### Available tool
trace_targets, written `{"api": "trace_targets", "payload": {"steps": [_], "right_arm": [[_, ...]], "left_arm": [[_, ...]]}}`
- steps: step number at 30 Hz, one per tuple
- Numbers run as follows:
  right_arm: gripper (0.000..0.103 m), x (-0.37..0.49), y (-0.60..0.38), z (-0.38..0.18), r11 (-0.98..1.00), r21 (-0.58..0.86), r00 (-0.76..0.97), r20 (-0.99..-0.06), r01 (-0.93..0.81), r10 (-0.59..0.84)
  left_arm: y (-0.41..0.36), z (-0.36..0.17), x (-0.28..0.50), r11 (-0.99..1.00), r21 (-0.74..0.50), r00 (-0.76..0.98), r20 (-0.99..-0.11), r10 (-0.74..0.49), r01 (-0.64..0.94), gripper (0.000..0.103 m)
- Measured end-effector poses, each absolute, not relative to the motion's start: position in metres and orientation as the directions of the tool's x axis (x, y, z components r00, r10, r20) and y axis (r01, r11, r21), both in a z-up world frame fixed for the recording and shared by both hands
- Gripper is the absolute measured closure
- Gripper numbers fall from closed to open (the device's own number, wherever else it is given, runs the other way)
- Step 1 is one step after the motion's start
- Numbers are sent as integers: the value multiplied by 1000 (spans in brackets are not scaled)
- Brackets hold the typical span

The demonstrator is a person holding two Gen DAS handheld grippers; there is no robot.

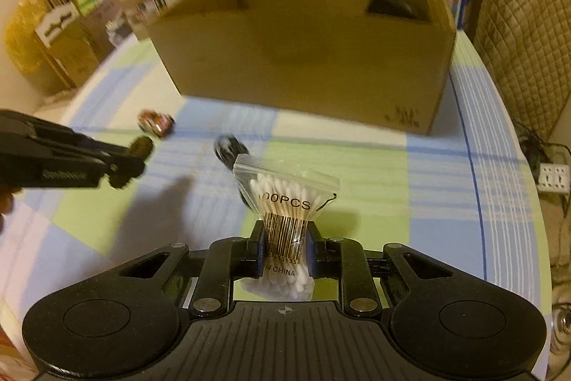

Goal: Organize objects
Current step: 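Carry the hair tie and swab bag over the cardboard box with both tools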

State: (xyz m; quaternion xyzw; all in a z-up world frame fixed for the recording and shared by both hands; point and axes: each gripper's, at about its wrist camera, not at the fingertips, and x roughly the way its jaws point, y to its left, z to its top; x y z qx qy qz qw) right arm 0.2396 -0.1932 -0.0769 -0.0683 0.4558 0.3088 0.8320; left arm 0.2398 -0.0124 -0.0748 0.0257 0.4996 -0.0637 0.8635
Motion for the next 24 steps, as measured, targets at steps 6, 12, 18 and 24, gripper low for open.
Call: {"api": "trace_targets", "payload": {"steps": [6,12,18,24], "right_arm": [[85,255,-182,-37,774,194,447,-722,-602,528],[85,281,-171,-6,758,231,483,-650,-610,587],[85,314,-157,12,752,255,510,-600,-608,616],[85,353,-148,19,762,268,533,-580,-589,617]], "left_arm": [[-13,-44,248,989,-23,557,-824,-101,144,86],[-12,-17,271,989,-16,616,-781,-104,147,86],[-16,5,306,988,-5,659,-744,-109,157,85],[-20,16,349,985,0,677,-726,-119,174,85]]}}
